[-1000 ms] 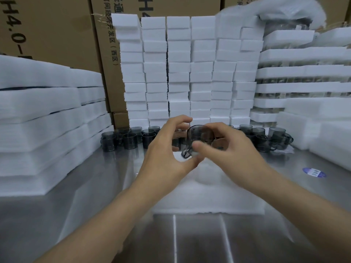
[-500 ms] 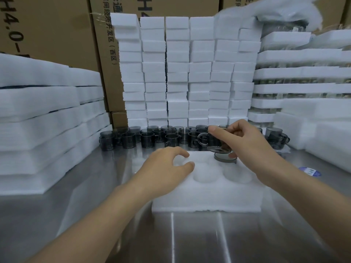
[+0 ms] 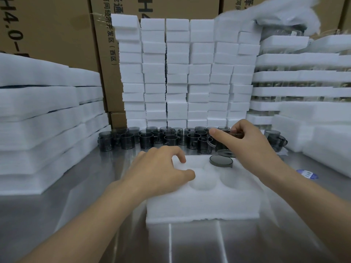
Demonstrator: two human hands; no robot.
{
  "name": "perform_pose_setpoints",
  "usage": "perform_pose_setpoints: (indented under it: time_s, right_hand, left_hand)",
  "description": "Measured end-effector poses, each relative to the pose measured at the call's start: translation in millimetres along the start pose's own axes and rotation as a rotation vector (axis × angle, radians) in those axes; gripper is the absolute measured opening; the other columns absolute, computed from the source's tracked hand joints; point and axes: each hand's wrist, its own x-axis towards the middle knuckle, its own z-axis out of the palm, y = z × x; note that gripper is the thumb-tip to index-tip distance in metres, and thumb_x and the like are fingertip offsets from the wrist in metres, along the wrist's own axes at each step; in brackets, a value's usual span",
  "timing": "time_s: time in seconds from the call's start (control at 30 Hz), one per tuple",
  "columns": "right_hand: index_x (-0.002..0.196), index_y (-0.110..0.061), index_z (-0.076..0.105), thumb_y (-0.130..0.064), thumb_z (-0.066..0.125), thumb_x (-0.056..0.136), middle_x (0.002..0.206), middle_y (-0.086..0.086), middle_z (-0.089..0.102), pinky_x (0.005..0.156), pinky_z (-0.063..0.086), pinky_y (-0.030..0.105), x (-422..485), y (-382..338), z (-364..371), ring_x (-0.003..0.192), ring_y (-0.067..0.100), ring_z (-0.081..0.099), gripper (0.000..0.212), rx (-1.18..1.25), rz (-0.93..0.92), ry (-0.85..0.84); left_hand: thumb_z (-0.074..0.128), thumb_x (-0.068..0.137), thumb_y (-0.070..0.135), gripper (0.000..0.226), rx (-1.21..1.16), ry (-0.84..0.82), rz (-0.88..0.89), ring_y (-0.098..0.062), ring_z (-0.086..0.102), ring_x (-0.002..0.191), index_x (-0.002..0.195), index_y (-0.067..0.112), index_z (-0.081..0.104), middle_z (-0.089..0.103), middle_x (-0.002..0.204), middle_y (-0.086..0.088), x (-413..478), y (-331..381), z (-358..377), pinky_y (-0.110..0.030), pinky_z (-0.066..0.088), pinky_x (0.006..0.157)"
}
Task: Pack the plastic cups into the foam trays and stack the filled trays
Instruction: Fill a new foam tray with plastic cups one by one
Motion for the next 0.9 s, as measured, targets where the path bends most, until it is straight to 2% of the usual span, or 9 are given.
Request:
perform_pose_setpoints:
  time_s: [0.07,0.13,0.23,0.37,0.5,0.63,0.77,0.9]
  right_hand:
    - [0.086,-0.024,0.052,-0.070,0.078,0.077,0.064,-0.014,0.051,0.058,0.035,0.027,0.1,0.1,-1.5,0.052,0.002,0.046,0.053,-0.020,-0.039,-0.009]
    - [0.091,-0.032,0.062,-0.067,0.075,0.081,0.065,-0.012,0.059,0.060,0.040,0.027,-1.2,-1.0,-3.1,0.058,0.001,0.054,0.038,-0.095,-0.105,-0.033]
    - [0.085,-0.033,0.069,-0.078,0.061,0.076,0.071,-0.018,0.069,0.068,0.053,0.035,-4.9,-2.2,-0.8,0.071,0.004,0.064,0.047,-0.272,-0.163,-0.084]
    - [0.078,-0.027,0.063,-0.076,0.061,0.071,0.074,-0.010,0.069,0.073,0.059,0.046,-9.1,-4.0,4.7,0.074,0.010,0.066,0.050,-0.323,-0.177,-0.110]
    - [0.078,-0.025,0.061,-0.073,0.062,0.068,0.071,-0.007,0.068,0.069,0.058,0.044,-11.0,-7.8,3.3,0.069,0.013,0.065,0.049,-0.351,-0.173,-0.191]
    - [0.082,-0.032,0.053,-0.074,0.053,0.074,0.075,-0.006,0.064,0.068,0.055,0.043,-15.1,-14.3,4.7,0.072,0.014,0.061,0.043,-0.581,-0.273,-0.247]
    - [0.083,-0.029,0.052,-0.064,0.058,0.087,0.077,-0.005,0.063,0.070,0.052,0.044,-14.4,-17.6,-6.1,0.074,0.016,0.058,0.035,-0.574,-0.309,-0.375]
    - [0.086,-0.027,0.052,-0.062,0.060,0.087,0.077,-0.006,0.065,0.072,0.052,0.043,-15.1,-22.2,-11.9,0.074,0.016,0.059,0.036,-0.600,-0.261,-0.443]
  left_hand:
    - [0.052,0.068,0.072,0.041,0.078,0.021,-0.004,-0.008,0.063,0.092,0.103,0.051,0.058,0.071,0.083,0.017,-0.8,-0.9,-3.5,-0.038,0.048,0.089]
    - [0.055,0.075,0.071,0.037,0.148,0.064,-0.016,-0.009,0.062,0.092,0.104,0.049,0.058,0.069,0.089,0.019,0.4,-5.7,-9.4,-0.039,0.046,0.093]
    - [0.060,0.077,0.069,0.033,0.096,0.072,-0.080,-0.011,0.064,0.092,0.104,0.049,0.058,0.071,0.089,0.015,3.3,-15.6,-15.4,-0.040,0.051,0.090]
    - [0.052,0.068,0.072,0.039,0.086,0.069,-0.079,-0.008,0.063,0.082,0.098,0.047,0.056,0.072,0.074,0.010,3.5,-13.0,-6.9,-0.039,0.046,0.080]
    - [0.046,0.066,0.073,0.040,0.096,0.068,-0.069,-0.007,0.060,0.079,0.095,0.047,0.055,0.065,0.069,0.012,3.4,-7.7,-1.7,-0.039,0.044,0.078]
    - [0.045,0.070,0.072,0.038,0.116,0.062,-0.060,-0.006,0.059,0.079,0.096,0.047,0.056,0.061,0.070,0.013,3.6,-7.5,0.3,-0.040,0.046,0.088]
    - [0.042,0.069,0.073,0.039,0.117,0.057,-0.061,-0.006,0.057,0.079,0.096,0.049,0.056,0.059,0.071,0.013,4.9,-8.4,1.0,-0.041,0.046,0.095]
    - [0.040,0.070,0.073,0.038,0.116,0.051,-0.057,-0.004,0.057,0.077,0.094,0.049,0.057,0.060,0.068,0.014,5.3,-9.4,1.6,-0.043,0.047,0.098]
